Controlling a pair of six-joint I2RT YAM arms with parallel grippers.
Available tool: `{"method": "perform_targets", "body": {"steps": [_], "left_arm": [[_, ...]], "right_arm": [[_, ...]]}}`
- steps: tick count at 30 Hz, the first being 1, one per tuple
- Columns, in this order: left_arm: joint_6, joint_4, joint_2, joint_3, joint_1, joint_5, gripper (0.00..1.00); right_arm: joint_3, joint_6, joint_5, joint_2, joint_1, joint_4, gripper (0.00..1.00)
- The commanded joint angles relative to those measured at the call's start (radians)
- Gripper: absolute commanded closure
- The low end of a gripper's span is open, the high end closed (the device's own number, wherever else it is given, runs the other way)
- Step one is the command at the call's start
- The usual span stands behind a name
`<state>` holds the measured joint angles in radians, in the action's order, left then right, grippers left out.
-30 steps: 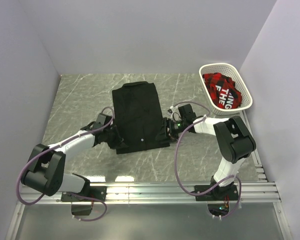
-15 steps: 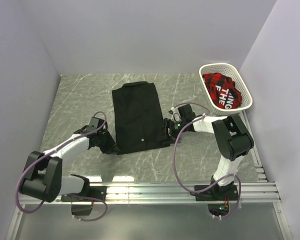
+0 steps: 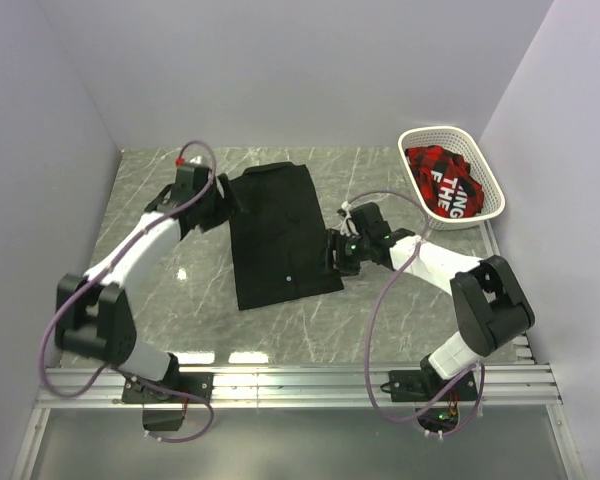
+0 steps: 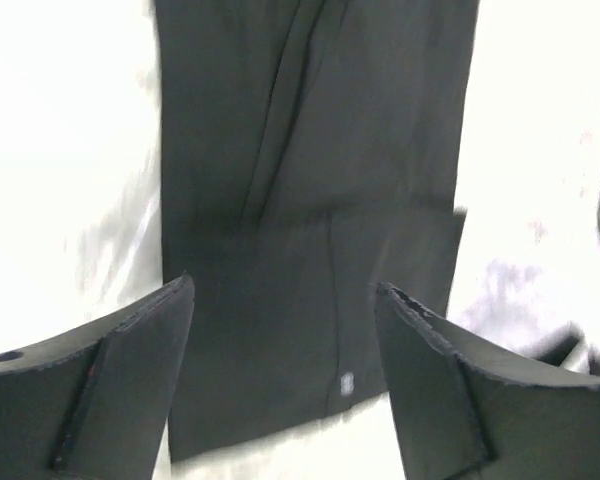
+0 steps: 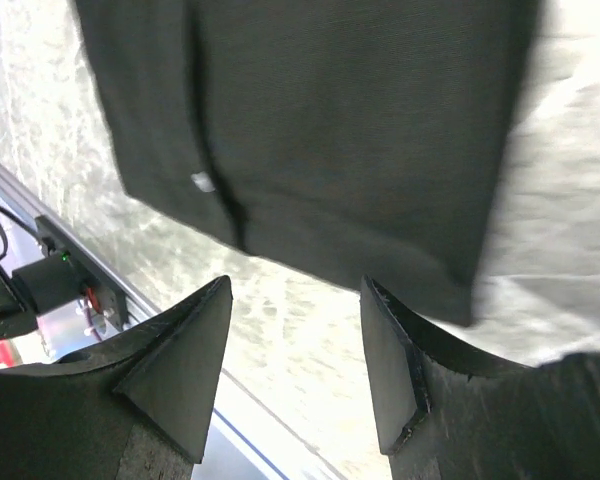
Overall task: Fold and stack the long sleeve shirts
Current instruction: Fold the shirt
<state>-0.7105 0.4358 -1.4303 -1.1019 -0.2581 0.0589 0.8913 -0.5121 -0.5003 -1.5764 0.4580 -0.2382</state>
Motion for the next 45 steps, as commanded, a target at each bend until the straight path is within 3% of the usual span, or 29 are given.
{"method": "perform_targets", "body": {"steps": [1, 5, 12, 18, 25, 29, 34, 38, 41, 45], "left_arm": [[0.104, -0.087, -0.148, -0.108, 0.002, -0.057, 0.24], [0.154, -0.126, -0.318, -0.272, 0.002, -0.05, 0.43], [0.194, -0.157, -0.582, -0.444, 0.0, -0.014, 0.51], [0.155, -0.175, -0.659, -0.385, 0.003, -0.045, 0.54], [0.017, -0.128, -0.625, -0.254, 0.04, -0.106, 0.58], [-0.142, -0.112, -0.538, -0.063, 0.074, -0.099, 0.59], [-0.243, -0.141, -0.313, 0.173, 0.077, -0.068, 0.57], [-0.346, -0.177, -0.086, 0.416, 0.077, -0.018, 0.45], [-0.342, -0.155, 0.082, 0.464, 0.074, 0.01, 0.37], [-0.271, -0.049, 0.261, 0.419, 0.057, -0.03, 0.25]], "right_arm": [[-0.023, -0.089, 0.15, 0.058, 0.071, 0.034, 0.38], [-0.049, -0.154, 0.198, 0.055, 0.09, 0.068, 0.45], [-0.042, -0.189, 0.229, 0.017, 0.093, 0.088, 0.5], [-0.028, -0.186, 0.21, -0.086, 0.077, 0.117, 0.5], [0.06, -0.08, 0.22, -0.192, 0.002, 0.038, 0.5], [0.213, 0.006, 0.239, -0.285, -0.044, -0.029, 0.5], [0.409, 0.066, 0.285, -0.384, -0.061, -0.099, 0.5], [0.538, 0.083, 0.289, -0.444, -0.059, -0.105, 0.5], [0.619, 0.096, 0.286, -0.467, -0.059, -0.11, 0.5], [0.585, 0.115, 0.284, -0.389, -0.059, -0.107, 0.49]]}}
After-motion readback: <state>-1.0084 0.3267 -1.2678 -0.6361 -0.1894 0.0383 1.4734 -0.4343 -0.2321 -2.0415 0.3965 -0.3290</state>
